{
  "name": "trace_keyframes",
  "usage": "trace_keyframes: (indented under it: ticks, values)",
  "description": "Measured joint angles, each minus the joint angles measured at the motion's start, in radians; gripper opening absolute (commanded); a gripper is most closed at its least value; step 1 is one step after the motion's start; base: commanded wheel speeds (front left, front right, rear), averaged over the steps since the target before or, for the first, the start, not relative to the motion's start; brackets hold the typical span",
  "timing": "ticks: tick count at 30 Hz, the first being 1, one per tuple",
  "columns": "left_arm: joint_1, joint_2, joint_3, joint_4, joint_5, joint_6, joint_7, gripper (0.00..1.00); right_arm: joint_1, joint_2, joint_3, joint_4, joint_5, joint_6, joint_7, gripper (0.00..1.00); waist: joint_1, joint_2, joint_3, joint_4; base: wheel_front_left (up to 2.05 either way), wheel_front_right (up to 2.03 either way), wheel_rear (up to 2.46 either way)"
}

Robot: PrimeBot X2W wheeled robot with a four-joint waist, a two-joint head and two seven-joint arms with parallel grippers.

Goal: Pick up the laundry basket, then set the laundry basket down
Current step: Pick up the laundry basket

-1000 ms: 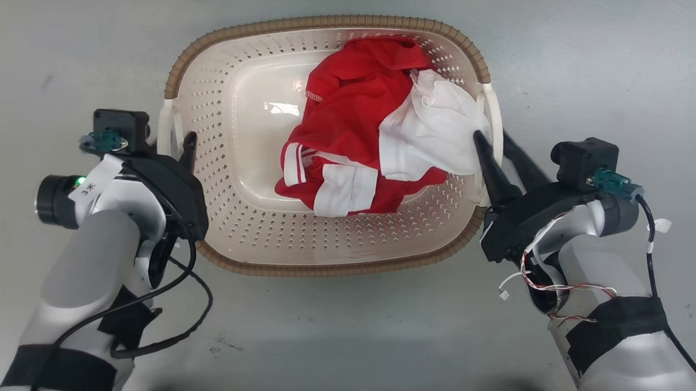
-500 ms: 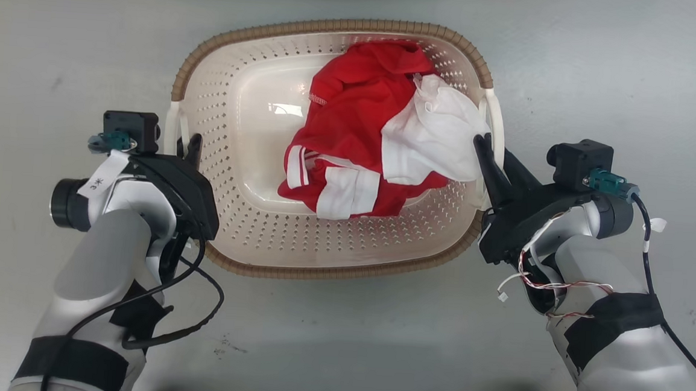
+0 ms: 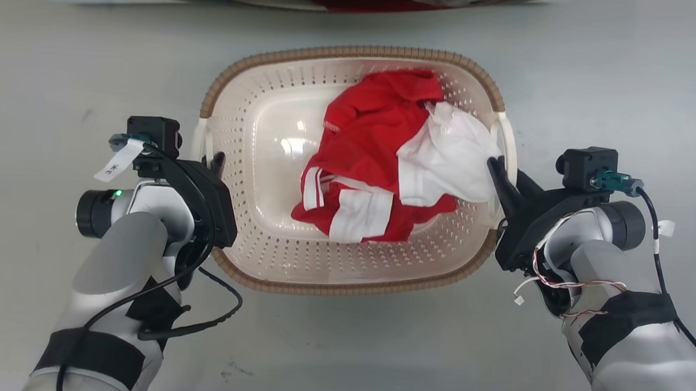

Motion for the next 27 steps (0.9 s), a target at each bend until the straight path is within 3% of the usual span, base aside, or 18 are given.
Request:
trace_keyframes:
  ticks: [27]
  values:
    - [0.033,-0.031,0.021,0.165,-0.119,-0.018,0.247,0.0,0.002,0.014,0.073,0.164,0.173,0.008,0.261,0.0,-0.0002,-0.0001,-0.309,0.008,0.0,0.0,0.0]
